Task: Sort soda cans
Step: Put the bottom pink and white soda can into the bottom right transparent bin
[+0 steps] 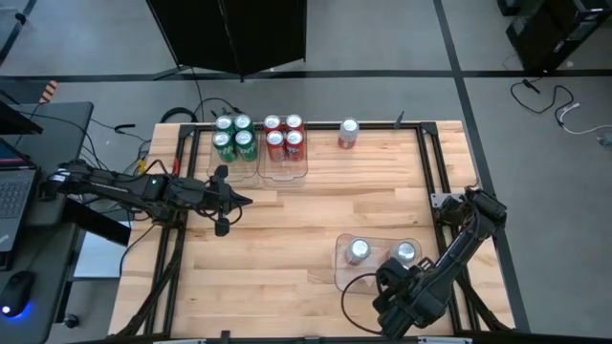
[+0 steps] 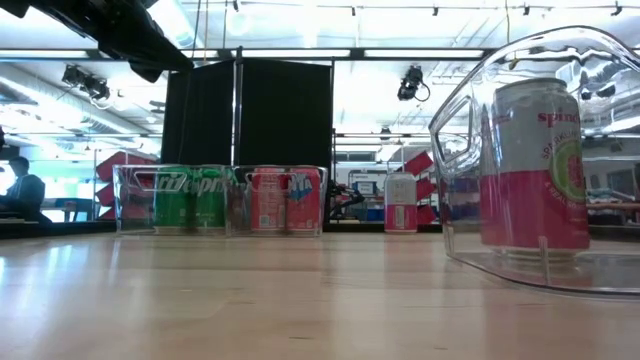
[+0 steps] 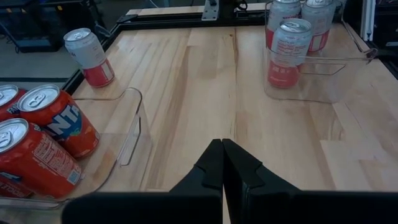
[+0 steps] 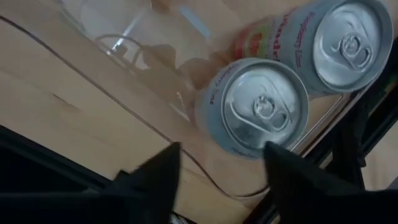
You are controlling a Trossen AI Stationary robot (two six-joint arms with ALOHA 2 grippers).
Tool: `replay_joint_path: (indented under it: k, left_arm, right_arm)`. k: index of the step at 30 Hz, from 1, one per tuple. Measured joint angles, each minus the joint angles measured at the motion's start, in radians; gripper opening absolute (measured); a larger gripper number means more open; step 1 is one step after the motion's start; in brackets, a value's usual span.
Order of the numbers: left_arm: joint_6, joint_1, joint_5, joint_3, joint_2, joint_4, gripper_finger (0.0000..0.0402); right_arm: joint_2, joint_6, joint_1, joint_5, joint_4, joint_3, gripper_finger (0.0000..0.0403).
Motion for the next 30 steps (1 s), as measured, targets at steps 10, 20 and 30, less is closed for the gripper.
replay_joint_path:
  k: [10,20,30]
  left_arm:
    - [-0.001,0.000,0.000,0.000,0.000,0.000,0.0000]
    - [-0.003,0.000,0.000,0.000,0.000,-0.002,0.0000]
    - [-0.009,0.000,0.019,0.000,0.000,-0.003,0.0000]
  right_arm:
    - [-0.001,-0.108,-0.035,0.008,0.000,0.000,0.0019]
    - [-0.005,-0.078,-0.017,0.003,0.001,-0.037,0.0005]
    - [-0.005,-0.029,0.012,0.000,0.000,-0.058,0.0001]
